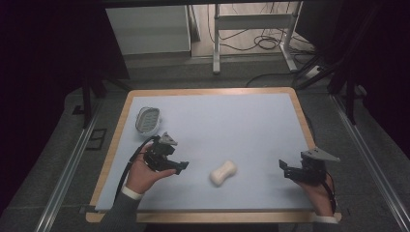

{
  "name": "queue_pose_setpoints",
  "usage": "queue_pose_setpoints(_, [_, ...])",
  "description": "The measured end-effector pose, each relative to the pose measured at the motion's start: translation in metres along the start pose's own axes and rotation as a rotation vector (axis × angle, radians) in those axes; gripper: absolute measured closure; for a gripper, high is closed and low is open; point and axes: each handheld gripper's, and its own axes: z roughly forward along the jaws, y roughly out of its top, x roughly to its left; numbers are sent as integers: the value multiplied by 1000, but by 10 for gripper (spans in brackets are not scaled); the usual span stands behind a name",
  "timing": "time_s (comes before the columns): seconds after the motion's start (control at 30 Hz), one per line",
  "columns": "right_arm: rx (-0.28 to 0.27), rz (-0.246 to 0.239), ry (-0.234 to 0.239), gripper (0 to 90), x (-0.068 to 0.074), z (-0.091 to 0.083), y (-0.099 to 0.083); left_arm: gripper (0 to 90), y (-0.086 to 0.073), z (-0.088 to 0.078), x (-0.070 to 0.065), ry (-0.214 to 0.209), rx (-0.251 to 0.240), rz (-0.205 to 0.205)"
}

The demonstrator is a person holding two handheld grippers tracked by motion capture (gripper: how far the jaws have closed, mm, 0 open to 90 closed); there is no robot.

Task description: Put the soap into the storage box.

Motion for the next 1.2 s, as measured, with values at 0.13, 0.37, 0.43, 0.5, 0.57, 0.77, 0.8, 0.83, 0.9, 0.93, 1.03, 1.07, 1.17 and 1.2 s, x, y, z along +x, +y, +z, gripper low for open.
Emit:
queue_pose_setpoints(0.13, [-3, 0, -1, 97, 0, 0, 0, 258, 9, 6, -8, -8, 13, 10])
queue_pose_setpoints(0.37, [8, 3, -18, 97, -1, 2, -1, 256, 25, 32, -29, -28, 75, 42])
queue_pose_setpoints(0.43, [6, 3, -20, 97, -1, 2, -1, 255, 29, 39, -35, -37, 85, 51])
queue_pose_setpoints(0.5, [4, 1, -20, 97, -1, 1, -1, 255, 31, 42, -38, -41, 89, 52])
queue_pose_setpoints(0.57, [7, 2, -18, 97, -1, 2, -1, 255, 37, 51, -48, -44, 105, 62])
queue_pose_setpoints(0.77, [10, -3, -18, 97, -1, 2, -2, 253, 47, 67, -65, -62, 130, 87])
queue_pose_setpoints(0.8, [9, -1, -20, 97, -2, 2, -2, 253, 49, 70, -67, -63, 138, 93])
queue_pose_setpoints(0.83, [9, 0, -19, 97, -2, 2, -2, 253, 51, 72, -69, -64, 141, 95])
queue_pose_setpoints(0.9, [9, 0, -21, 97, -2, 2, -2, 253, 54, 77, -73, -68, 155, 100])
queue_pose_setpoints(0.93, [9, 1, -21, 97, -2, 2, -2, 253, 56, 79, -74, -68, 159, 101])
queue_pose_setpoints(1.03, [12, -2, -20, 97, -3, 2, -3, 249, 60, 87, -78, -76, 179, 108])
queue_pose_setpoints(1.07, [13, -1, -20, 97, -3, 2, -3, 246, 61, 91, -79, -79, 192, 119])
queue_pose_setpoints(1.17, [15, 0, -22, 97, -3, 2, -3, 243, 63, 97, -81, -82, 207, 124])
queue_pose_setpoints(1.2, [16, 2, -23, 97, -3, 3, -3, 243, 64, 100, -82, -79, 215, 125])
